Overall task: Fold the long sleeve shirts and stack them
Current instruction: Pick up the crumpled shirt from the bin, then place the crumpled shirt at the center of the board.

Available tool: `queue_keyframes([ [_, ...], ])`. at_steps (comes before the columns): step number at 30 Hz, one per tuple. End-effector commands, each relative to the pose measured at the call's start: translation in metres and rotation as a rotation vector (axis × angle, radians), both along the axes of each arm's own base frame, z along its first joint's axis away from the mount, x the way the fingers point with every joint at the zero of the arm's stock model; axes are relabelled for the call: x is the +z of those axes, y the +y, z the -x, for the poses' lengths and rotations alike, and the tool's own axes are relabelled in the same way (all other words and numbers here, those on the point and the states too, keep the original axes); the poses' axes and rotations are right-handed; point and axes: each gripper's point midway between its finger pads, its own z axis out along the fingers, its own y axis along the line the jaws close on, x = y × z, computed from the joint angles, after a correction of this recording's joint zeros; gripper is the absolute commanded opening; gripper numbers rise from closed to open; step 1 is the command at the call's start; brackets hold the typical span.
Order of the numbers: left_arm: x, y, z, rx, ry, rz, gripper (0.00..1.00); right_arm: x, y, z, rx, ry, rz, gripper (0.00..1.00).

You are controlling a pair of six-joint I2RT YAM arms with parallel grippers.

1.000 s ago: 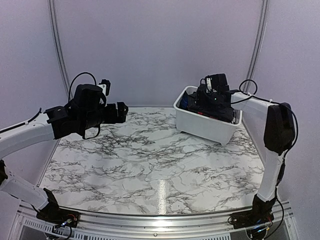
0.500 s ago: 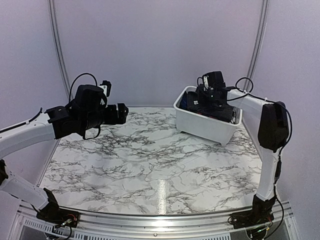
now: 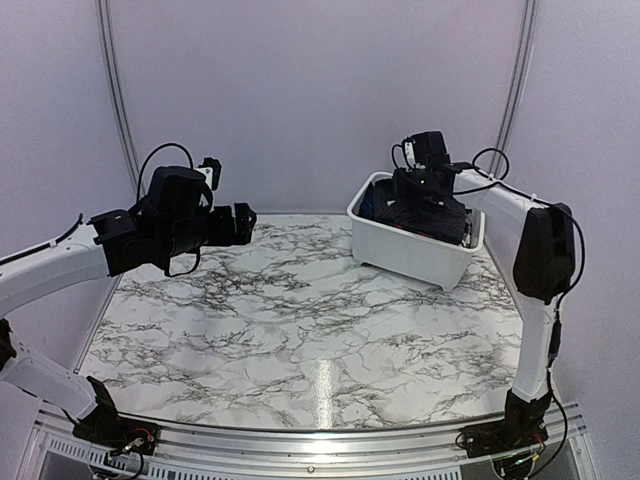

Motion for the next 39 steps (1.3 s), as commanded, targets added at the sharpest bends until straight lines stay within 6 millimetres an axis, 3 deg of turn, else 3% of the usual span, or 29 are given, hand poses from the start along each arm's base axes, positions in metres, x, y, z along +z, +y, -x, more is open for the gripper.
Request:
queue_keyframes([
  [1, 0.017, 0.008, 0.0, 0.024, -0.026, 0.011, 0.99, 0.051, 0.008, 0.011, 0.016, -0.082, -0.004, 0.0],
  [12, 0.017, 0.012, -0.003, 0.037, -0.027, 0.005, 0.99, 0.122, 0.023, 0.038, 0.048, -0.196, 0.016, 0.0],
  [22, 0.016, 0.014, -0.002, 0.044, -0.025, 0.014, 0.99, 0.189, 0.071, 0.085, 0.153, -0.318, 0.025, 0.0],
  [29, 0.023, 0.023, -0.003, 0.073, -0.047, 0.021, 0.99, 0.261, 0.145, 0.163, 0.381, -0.488, -0.038, 0.0],
  [35, 0.039, 0.037, 0.0, 0.11, -0.096, 0.021, 0.99, 0.32, 0.21, 0.255, 0.612, -0.656, -0.13, 0.0],
  [39, 0.063, 0.054, 0.012, 0.126, -0.164, 0.056, 0.99, 0.354, 0.23, 0.307, 0.719, -0.758, -0.213, 0.0],
])
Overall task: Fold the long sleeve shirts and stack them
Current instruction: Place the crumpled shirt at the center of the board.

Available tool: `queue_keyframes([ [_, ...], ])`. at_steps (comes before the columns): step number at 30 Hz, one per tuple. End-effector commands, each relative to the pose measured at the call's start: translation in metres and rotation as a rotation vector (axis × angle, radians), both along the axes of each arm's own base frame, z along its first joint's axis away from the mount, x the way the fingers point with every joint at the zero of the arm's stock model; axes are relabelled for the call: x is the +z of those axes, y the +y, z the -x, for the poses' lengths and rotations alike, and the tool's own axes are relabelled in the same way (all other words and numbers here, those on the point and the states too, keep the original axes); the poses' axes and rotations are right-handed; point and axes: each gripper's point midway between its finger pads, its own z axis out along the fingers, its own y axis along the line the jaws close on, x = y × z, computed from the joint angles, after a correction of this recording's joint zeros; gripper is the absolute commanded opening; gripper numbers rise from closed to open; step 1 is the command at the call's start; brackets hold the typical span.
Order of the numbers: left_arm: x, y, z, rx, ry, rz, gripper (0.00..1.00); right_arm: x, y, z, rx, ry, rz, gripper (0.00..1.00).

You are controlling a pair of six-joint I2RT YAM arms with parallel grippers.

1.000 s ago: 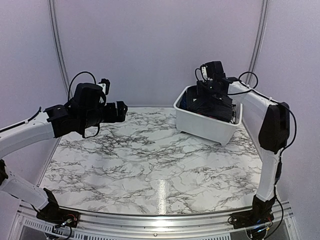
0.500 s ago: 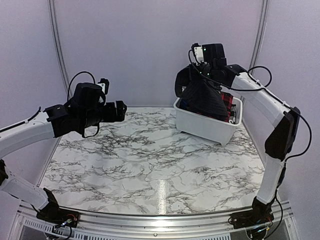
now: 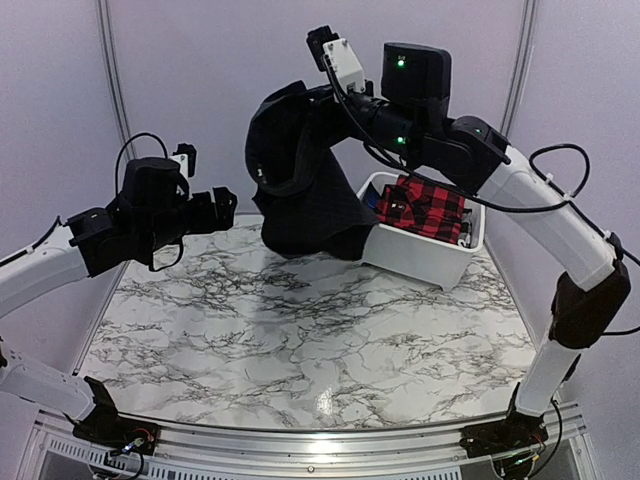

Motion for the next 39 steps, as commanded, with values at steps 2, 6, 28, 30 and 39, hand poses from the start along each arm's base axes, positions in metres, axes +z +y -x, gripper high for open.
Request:
queue_keyframes([
  [2, 0.044, 0.031, 0.019, 0.037, -0.13, 0.047, 0.99, 0.096, 0.001, 0.073, 0.167, -0.196, -0.212, 0.0],
  [6, 0.063, 0.047, 0.036, 0.032, -0.205, 0.092, 0.99, 0.116, -0.002, 0.083, 0.203, -0.212, -0.293, 0.0],
  [28, -0.041, -0.008, 0.039, -0.2, 0.103, 0.01, 0.99, -0.254, 0.019, -0.166, 0.012, 0.52, 0.071, 0.41],
  [30, -0.058, -0.013, 0.037, -0.194, 0.149, 0.016, 0.99, -0.261, 0.013, -0.16, 0.001, 0.522, 0.09, 0.55],
  [39, -0.1, -0.037, 0.028, -0.208, 0.265, 0.07, 0.99, -0.302, -0.023, -0.183, -0.142, 0.545, 0.138, 0.74],
])
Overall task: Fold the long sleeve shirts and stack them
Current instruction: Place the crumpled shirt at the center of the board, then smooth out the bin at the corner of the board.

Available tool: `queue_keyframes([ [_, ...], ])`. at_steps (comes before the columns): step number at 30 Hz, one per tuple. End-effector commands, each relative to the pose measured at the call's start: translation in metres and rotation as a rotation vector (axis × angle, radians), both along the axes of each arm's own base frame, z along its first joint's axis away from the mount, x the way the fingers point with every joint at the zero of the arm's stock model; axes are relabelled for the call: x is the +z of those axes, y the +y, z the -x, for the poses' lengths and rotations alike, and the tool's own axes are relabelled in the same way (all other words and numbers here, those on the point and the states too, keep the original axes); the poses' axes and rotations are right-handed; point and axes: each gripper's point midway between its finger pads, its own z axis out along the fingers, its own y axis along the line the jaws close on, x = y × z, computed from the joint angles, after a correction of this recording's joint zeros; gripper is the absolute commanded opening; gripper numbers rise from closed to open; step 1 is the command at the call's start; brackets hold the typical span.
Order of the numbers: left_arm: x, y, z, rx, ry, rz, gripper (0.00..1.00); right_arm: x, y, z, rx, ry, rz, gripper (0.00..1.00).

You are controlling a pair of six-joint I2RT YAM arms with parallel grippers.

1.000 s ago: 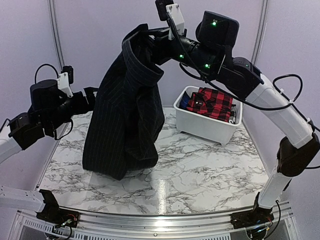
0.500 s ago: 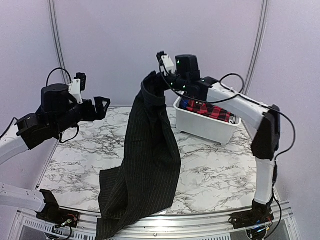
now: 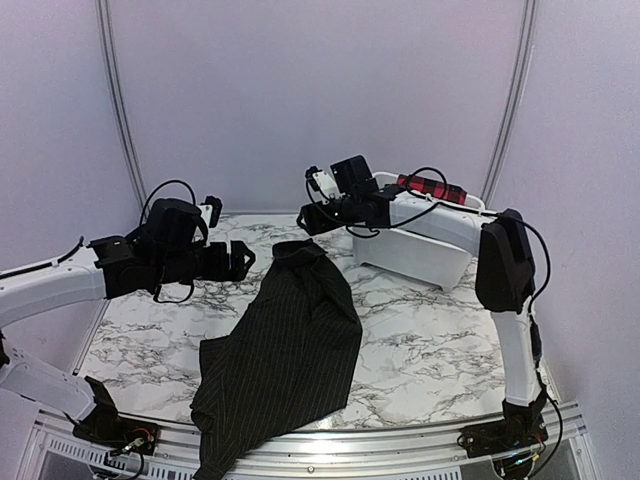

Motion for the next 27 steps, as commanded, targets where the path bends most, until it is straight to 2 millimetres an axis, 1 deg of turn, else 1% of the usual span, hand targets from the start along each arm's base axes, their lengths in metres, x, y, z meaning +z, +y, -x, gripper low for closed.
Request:
queue_keyframes([
  [1, -0.006, -0.011, -0.004, 0.0, 0.038, 0.059, 0.99, 0.02, -0.027, -0.026, -0.101, -0.059, -0.017, 0.75],
  [4, -0.013, -0.013, -0.005, -0.001, 0.057, 0.056, 0.99, 0.007, -0.045, -0.041, -0.15, -0.037, -0.012, 0.76],
  [5, -0.016, -0.012, -0.005, 0.002, 0.062, 0.052, 0.99, 0.003, -0.055, -0.047, -0.189, -0.043, 0.007, 0.76],
  [7, -0.021, -0.012, -0.004, 0.004, 0.072, 0.047, 0.99, -0.005, -0.069, -0.053, -0.236, -0.045, 0.037, 0.76],
  [12, -0.036, -0.01, -0.003, 0.016, 0.105, 0.031, 0.99, -0.011, -0.113, -0.069, -0.357, -0.056, 0.086, 0.77],
  [15, -0.046, -0.012, -0.004, 0.02, 0.128, 0.018, 0.99, -0.009, -0.126, -0.072, -0.377, -0.062, 0.096, 0.77],
  [16, -0.048, -0.012, -0.004, 0.022, 0.133, 0.017, 0.99, -0.005, -0.125, -0.07, -0.365, -0.073, 0.098, 0.78],
  [18, -0.049, -0.012, -0.005, 0.031, 0.135, 0.018, 0.99, 0.007, -0.117, -0.064, -0.326, -0.096, 0.092, 0.79],
  [20, -0.048, -0.011, -0.006, 0.037, 0.131, 0.014, 0.99, 0.024, -0.099, -0.053, -0.272, -0.139, 0.095, 0.8],
  [21, -0.048, -0.01, -0.007, 0.042, 0.129, 0.013, 0.99, 0.034, -0.087, -0.045, -0.25, -0.167, 0.104, 0.81],
  [24, -0.049, -0.009, -0.008, 0.05, 0.124, 0.007, 0.99, 0.062, -0.065, -0.029, -0.226, -0.25, 0.133, 0.83],
  [26, -0.049, -0.008, -0.008, 0.052, 0.123, 0.004, 0.99, 0.072, -0.052, -0.019, -0.199, -0.269, 0.125, 0.84],
  [27, -0.049, -0.008, -0.009, 0.052, 0.122, 0.002, 0.99, 0.073, -0.046, -0.015, -0.183, -0.266, 0.115, 0.84],
])
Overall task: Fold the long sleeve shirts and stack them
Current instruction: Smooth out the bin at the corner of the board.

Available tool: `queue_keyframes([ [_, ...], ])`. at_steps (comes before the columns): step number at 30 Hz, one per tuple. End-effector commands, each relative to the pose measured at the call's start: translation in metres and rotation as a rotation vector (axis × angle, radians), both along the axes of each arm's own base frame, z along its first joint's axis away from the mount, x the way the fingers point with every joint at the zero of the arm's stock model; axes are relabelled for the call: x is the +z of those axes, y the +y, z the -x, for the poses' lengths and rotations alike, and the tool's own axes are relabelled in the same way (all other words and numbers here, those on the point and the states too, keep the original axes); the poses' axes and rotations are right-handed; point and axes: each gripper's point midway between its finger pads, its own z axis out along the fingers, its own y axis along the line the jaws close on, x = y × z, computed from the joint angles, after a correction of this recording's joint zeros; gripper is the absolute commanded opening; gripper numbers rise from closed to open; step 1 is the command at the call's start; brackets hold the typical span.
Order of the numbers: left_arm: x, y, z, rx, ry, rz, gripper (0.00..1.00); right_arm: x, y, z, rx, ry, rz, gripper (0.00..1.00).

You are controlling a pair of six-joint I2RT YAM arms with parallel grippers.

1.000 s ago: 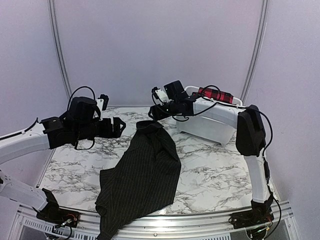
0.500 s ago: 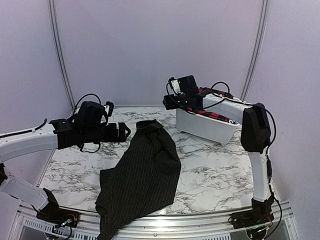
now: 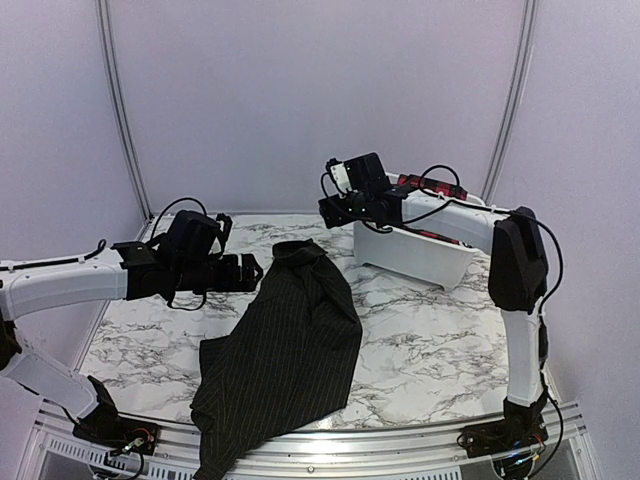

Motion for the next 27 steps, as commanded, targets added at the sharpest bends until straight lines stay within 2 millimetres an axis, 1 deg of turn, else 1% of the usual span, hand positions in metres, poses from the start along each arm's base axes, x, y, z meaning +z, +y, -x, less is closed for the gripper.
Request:
queue_keyframes([
  [1, 0.002, 0.004, -0.005, 0.023, -0.018, -0.004, 0.99, 0.058, 0.033, 0.026, 0.086, -0.102, -0.028, 0.85],
  [3, 0.001, 0.004, -0.005, 0.024, -0.019, -0.007, 0.99, 0.045, 0.043, 0.029, 0.124, -0.068, -0.046, 0.86],
  [7, 0.003, 0.004, -0.006, 0.023, -0.022, -0.007, 0.99, 0.009, 0.056, 0.023, 0.185, 0.019, -0.042, 0.86],
  [10, 0.005, 0.005, -0.006, 0.027, -0.028, -0.003, 0.99, -0.01, 0.05, 0.006, 0.18, 0.087, -0.095, 0.87],
  [12, 0.006, 0.006, -0.006, 0.032, -0.03, -0.003, 0.99, -0.019, 0.04, -0.008, 0.153, 0.106, -0.11, 0.87],
  [16, 0.004, 0.007, -0.005, 0.036, -0.025, -0.002, 0.99, -0.028, 0.014, -0.036, 0.045, 0.089, -0.081, 0.87],
  [19, 0.003, 0.006, -0.006, 0.036, -0.022, -0.005, 0.99, -0.038, -0.008, -0.048, -0.053, 0.079, -0.024, 0.87],
  [21, 0.003, 0.006, -0.006, 0.035, -0.023, -0.005, 0.99, -0.046, -0.024, -0.053, -0.103, 0.085, 0.002, 0.87],
  [24, 0.004, 0.006, -0.007, 0.036, -0.027, -0.009, 0.99, -0.059, -0.044, -0.056, -0.159, 0.104, 0.052, 0.87],
  [27, 0.003, 0.005, -0.007, 0.034, -0.026, -0.011, 0.99, -0.066, -0.056, -0.054, -0.186, 0.125, 0.107, 0.87],
])
